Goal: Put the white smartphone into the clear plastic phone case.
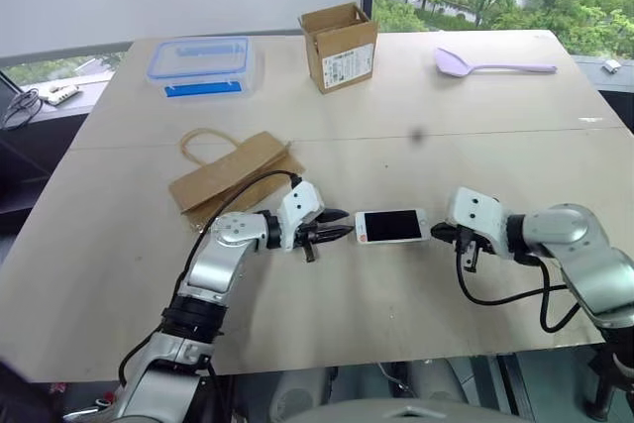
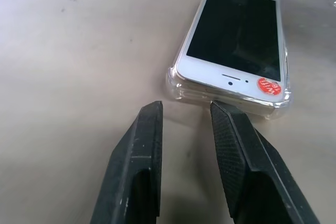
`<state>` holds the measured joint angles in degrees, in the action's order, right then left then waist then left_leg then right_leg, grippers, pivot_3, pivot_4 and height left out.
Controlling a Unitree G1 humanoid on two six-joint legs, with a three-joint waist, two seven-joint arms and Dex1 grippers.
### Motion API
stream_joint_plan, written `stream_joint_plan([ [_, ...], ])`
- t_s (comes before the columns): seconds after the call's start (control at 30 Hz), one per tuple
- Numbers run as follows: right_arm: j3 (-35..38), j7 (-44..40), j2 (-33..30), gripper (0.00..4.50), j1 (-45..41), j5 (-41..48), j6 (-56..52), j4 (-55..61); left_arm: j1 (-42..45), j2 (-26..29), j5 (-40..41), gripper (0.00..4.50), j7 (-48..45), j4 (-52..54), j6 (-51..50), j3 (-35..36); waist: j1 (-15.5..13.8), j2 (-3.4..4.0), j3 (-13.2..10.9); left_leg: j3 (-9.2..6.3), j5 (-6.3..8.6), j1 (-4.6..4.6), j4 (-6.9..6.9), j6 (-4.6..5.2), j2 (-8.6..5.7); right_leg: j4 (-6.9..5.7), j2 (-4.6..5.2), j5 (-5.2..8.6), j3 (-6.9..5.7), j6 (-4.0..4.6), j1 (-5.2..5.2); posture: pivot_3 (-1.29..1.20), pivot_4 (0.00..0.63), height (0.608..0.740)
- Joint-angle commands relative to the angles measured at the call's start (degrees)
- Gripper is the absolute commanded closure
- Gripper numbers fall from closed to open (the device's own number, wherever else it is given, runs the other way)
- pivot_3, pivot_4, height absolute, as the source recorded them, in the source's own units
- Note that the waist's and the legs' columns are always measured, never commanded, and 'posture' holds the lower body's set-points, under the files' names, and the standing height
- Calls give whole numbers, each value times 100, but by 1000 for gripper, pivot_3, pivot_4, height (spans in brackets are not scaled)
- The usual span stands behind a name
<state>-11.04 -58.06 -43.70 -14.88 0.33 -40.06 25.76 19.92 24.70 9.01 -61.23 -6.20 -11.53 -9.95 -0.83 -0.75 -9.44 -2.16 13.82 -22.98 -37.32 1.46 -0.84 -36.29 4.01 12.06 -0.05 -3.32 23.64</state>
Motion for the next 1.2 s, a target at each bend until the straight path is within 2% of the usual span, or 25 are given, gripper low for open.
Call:
stream_joint_plan([
  [0.03, 230, 175, 130, 4500, 189, 317, 92, 279, -52, -70, 287, 3039, -127, 551, -128, -140, -3, -1, 0, 0, 0, 0, 0, 0, 0, 0, 0, 0, 0, 0, 0, 0, 150, 740],
  [0.23, 1463, 213, 204, 4500, 367, 1314, -586, 689, -637, 237, 927, 3039, -3, 1491, -760, 429, 16, 1, -8, -2, 2, -3, -2, 2, 6, 0, 1, 1, 5, -1, 2, 0, 150, 740],
  [0.37, 1666, 352, 189, 4500, 237, 1740, -853, 800, -906, 423, 1283, 3039, 42, 1899, -995, 648, 20, 1, -8, -2, 2, 3, -1, 3, 14, -2, -5, 2, 5, 0, 1, 0, 150, 740],
  [0.57, 1146, 563, 244, 4500, -59, 1847, -778, 526, -1006, 595, 1377, 3039, 150, 1998, -1049, 738, 19, 1, -8, 2, 2, 5, -2, 3, 12, -5, -6, 6, 6, 8, 1, 0, 150, 740],
  [0.8, 232, 898, 438, 4500, -236, 1331, -194, -319, -1233, 677, 1407, 3039, 187, 2020, -957, 756, 28, 1, -8, 5, 2, 3, -2, 3, 10, -3, -6, 4, 8, 4, 2, 0, 150, 740],
  [1.2, -826, 723, 207, 4500, -394, 845, -281, -796, -1444, 656, 1422, 3039, 367, 2165, -943, 751, 33, -8, 2, 5, 2, 10, -2, 3, 12, -4, -7, 6, 9, 8, -2, 0, 150, 740],
])
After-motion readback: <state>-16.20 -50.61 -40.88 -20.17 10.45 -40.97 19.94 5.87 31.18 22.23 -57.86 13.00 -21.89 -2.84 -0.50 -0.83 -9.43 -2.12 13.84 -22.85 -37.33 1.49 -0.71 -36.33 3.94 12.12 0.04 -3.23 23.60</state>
